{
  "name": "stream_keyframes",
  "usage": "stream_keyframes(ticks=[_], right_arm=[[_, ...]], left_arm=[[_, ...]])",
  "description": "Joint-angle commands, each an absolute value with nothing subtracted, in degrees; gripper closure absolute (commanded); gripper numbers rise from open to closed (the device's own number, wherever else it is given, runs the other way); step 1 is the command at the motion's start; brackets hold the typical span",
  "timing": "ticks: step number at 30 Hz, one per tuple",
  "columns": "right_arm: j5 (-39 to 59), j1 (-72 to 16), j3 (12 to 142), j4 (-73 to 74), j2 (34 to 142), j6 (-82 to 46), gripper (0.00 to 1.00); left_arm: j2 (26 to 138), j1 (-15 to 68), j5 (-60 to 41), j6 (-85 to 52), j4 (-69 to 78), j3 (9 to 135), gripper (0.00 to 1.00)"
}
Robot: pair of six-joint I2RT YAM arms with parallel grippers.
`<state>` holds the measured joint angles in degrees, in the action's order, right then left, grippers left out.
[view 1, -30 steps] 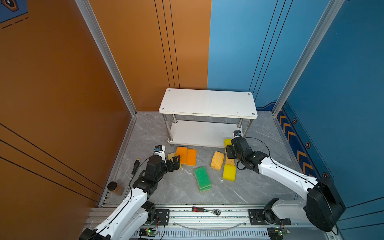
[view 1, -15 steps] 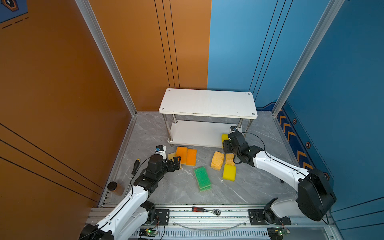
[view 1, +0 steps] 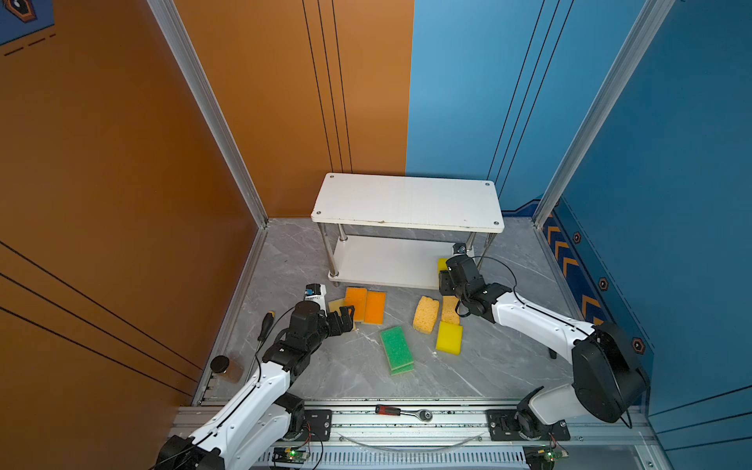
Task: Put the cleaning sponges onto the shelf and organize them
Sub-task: 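Lower the yellow sponge onto the lower shelf and open the right gripper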
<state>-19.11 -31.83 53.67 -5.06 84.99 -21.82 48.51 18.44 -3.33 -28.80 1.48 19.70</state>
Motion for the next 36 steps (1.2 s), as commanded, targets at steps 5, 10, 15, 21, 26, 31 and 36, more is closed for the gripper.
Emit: stream_keyframes(ticks=[5,10,15,21,26,31,36], right_arm=[[-23.4,-31.4,51.3,1.1,86.0,-21.8,0.42],[-24.6,-31.1,51.2,2.3,87.8,-21.5,0.41],[-25.1,-30.9,51.5,3.4,89.9,-21.3,0.41],[-25.3,-30.7,51.3,5.0,92.0,-20.8,0.41],[-25.6,-30.4,51.6,5.7,93.4,-20.5,0.41],[-25.3,-29.8,51.7,6.3,94.5,-20.5,0.41],[-24.7,-29.5,51.8,6.8,95.3,-20.6,0.4]], left_arm=[[49.1,18.6,-3.9,-28.5,1.2,21.1,0.02],[50.0,18.6,-4.1,-28.3,1.1,21.8,0.02],[50.6,18.8,-4.2,-28.6,1.1,22.1,0.02],[50.8,19.0,-4.3,-29.0,1.0,22.6,0.02],[51.2,19.1,-4.0,-28.9,0.4,23.2,0.02],[51.8,19.2,-4.0,-29.0,0.2,23.6,0.02],[52.3,19.4,-4.1,-29.0,0.1,24.1,0.02]])
